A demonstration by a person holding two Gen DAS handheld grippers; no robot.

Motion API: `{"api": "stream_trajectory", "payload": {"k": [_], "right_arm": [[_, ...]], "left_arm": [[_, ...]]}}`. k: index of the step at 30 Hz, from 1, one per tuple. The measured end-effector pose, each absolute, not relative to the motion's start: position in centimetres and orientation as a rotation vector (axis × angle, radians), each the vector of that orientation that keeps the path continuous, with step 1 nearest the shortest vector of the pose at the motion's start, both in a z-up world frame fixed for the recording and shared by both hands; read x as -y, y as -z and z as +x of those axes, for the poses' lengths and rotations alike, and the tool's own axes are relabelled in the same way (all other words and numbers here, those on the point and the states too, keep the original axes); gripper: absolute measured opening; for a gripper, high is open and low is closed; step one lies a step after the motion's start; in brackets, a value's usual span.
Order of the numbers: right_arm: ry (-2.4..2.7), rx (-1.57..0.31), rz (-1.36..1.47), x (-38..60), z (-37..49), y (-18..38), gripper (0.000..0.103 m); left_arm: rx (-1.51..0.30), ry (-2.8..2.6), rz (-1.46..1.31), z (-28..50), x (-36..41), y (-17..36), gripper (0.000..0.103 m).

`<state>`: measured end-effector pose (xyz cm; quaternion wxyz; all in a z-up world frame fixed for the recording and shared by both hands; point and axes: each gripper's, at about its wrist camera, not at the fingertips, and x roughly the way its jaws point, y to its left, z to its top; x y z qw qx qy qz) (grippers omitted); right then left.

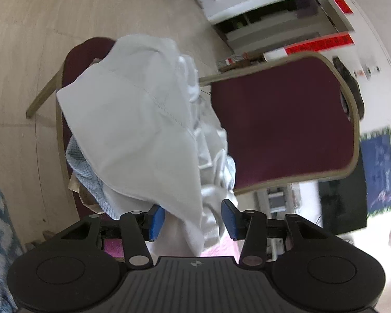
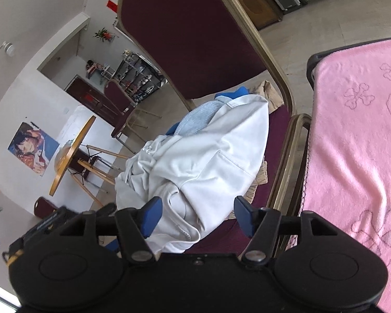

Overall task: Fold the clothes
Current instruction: 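Reach both grippers into the grey hoodie on the chair and grasp it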

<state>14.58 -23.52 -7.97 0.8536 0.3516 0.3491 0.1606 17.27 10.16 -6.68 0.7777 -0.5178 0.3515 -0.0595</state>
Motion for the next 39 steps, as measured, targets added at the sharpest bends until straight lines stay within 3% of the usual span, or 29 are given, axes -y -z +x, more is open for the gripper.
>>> {"api": "stream_trajectory", "payload": {"k": [3, 5, 6, 7, 13, 20, 25, 39], "right_arm": [[-0.352, -0.739, 0.736, 23.5, 14.6, 8.3, 0.062], [-0.361, -0.743, 0.742, 23.5, 14.7, 8.6, 0.063], [-0.368, -0.745, 0.749, 23.5, 14.8, 8.8, 0.063], [-0.375, -0.751, 0.757, 23.4, 15.0, 9.0, 0.063], [-0.407, -0.780, 0.798, 22.7, 15.6, 10.0, 0.067], [-0.382, -0.744, 0.936, 23.8, 15.9, 10.8, 0.065], [-0.338, -0.764, 1.056, 24.6, 16.5, 12.3, 0.056], [-0.227, -0.811, 1.176, 24.4, 16.6, 17.7, 0.055]], "left_arm": [[-0.743, 0.097, -1.109, 17.0, -11.1, 6.5, 0.036], [-0.726, 0.076, -1.086, 16.5, -11.6, 6.2, 0.019], [-0.718, 0.066, -1.075, 16.3, -11.8, 6.0, 0.003], [-0.710, 0.056, -1.064, 16.1, -12.1, 5.9, 0.000], [-0.653, -0.005, -0.993, 14.6, -13.7, 4.8, 0.000], [-0.411, -0.231, -0.871, 8.1, -20.2, 0.3, 0.000], [-0.432, -0.269, -0.921, 7.9, -23.3, 0.3, 0.000], [-0.453, -0.233, -0.928, 8.1, -23.1, 0.5, 0.000]]}}
